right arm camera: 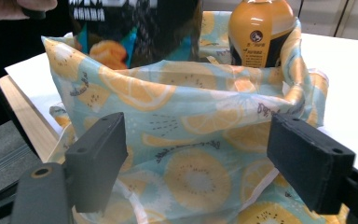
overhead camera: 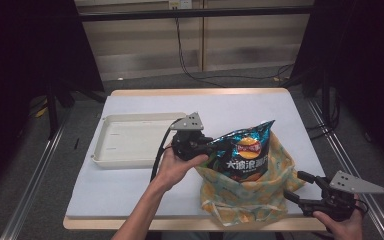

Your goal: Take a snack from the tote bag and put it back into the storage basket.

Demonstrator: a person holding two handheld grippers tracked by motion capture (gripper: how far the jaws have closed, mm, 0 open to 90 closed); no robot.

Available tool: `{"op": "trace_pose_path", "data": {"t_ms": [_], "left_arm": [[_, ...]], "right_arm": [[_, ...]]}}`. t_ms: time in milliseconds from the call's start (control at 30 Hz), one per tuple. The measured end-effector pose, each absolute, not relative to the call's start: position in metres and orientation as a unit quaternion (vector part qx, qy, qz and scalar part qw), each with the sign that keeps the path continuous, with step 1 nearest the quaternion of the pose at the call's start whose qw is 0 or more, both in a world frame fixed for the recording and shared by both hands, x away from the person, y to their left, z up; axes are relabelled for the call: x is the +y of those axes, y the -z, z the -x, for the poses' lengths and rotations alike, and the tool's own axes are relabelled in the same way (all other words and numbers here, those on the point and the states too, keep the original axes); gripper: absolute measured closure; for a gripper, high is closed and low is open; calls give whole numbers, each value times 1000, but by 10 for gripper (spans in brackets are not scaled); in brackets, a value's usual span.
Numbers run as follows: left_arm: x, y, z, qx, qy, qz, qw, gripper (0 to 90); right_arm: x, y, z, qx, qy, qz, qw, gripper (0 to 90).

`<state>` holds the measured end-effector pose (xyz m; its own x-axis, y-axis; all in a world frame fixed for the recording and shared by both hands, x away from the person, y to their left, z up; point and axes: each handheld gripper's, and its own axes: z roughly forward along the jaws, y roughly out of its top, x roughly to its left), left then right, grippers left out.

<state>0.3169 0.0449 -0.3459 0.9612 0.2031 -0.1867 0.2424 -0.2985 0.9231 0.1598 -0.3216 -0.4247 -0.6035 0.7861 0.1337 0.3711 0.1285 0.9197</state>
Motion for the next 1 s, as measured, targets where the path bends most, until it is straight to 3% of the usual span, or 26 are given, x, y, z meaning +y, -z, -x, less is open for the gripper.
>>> {"op": "trace_pose_path", "data": {"t_ms": [1000], "left_arm": [[72,291,-325,125,-18,-785,607,874]], "right_arm": [[-324,426,-160,722,-527,-404,197,192]]}}
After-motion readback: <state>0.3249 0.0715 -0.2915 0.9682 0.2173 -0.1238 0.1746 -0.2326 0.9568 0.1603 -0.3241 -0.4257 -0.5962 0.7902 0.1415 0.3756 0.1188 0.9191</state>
